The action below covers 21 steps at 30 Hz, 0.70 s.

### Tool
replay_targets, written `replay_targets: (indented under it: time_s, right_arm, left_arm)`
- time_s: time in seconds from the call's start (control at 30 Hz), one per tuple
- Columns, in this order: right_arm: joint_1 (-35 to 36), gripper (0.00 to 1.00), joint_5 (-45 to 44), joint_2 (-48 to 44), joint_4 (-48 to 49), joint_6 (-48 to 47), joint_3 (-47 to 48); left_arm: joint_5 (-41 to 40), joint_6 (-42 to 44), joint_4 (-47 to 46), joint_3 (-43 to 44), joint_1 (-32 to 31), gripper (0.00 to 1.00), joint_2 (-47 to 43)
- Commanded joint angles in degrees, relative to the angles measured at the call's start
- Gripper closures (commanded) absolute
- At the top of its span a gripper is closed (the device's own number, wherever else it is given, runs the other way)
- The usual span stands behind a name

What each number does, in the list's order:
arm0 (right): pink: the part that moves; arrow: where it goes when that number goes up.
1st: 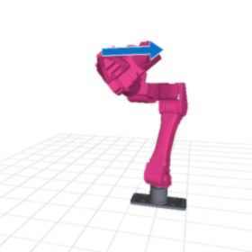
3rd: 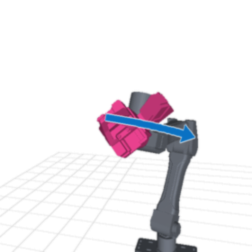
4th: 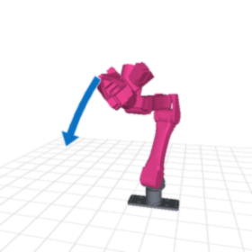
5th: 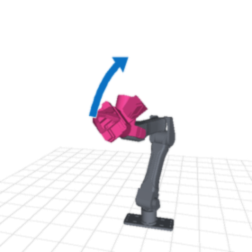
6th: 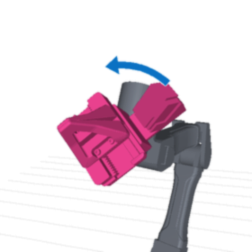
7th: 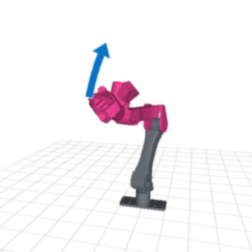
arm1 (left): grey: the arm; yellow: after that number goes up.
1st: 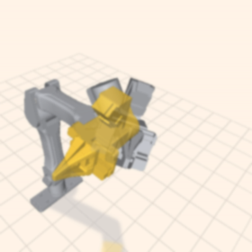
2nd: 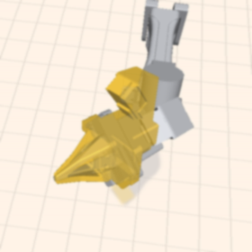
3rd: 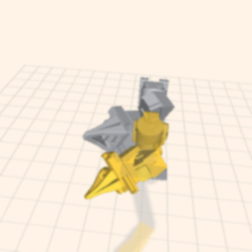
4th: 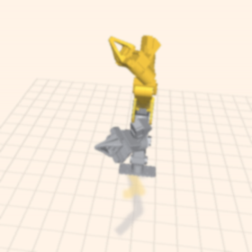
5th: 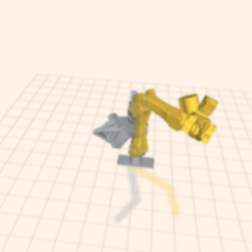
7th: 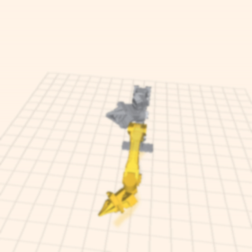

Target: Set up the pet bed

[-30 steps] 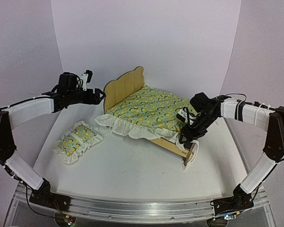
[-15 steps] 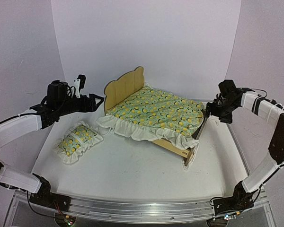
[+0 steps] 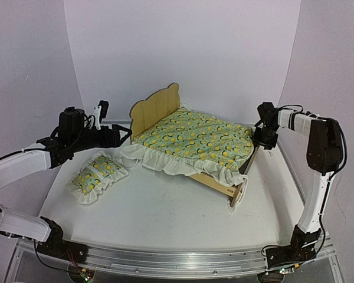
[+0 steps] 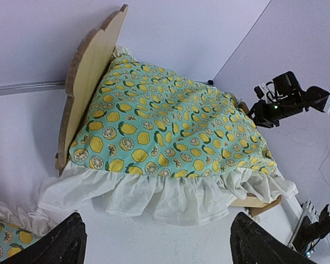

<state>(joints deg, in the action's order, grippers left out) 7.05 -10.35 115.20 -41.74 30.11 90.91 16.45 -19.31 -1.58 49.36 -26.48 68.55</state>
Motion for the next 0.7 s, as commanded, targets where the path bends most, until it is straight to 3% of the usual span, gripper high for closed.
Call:
replay_targets:
  time_s: [0.0,0.1,0.3,0.57,0.67]
  right_arm:
    - [0.9,0.73,-4.6,-1.3,0.1,1.4,1.9]
    - [2.0,0.76,-6.5,-2.6,1.6,1.9,-0.5]
    - [6.2,1.00,-13.4,-12.5,8.2,3.3,-8.6]
    - [13.5,1.00,-21.9,-25.6,16.4,0.2,-17.3]
    - [14.3,1.00,-23.6,-30.1,15.1,4.4,-21.7]
  left_arm:
    - [0.1,-1.8,-3.2,-2.8,-0.9,0.09,-3.0]
    - [-2.6,-1.7,-3.3,-3.5,-0.9,0.09,-3.0]
    - [-5.6,-1.7,-3.9,-3.2,-0.9,0.09,-3.0]
    - [-4.9,-3.0,-6.3,-4.5,-0.9,0.09,0.6]
    - [-3.9,-3.6,-7.1,-4.3,-1.0,0.09,1.8]
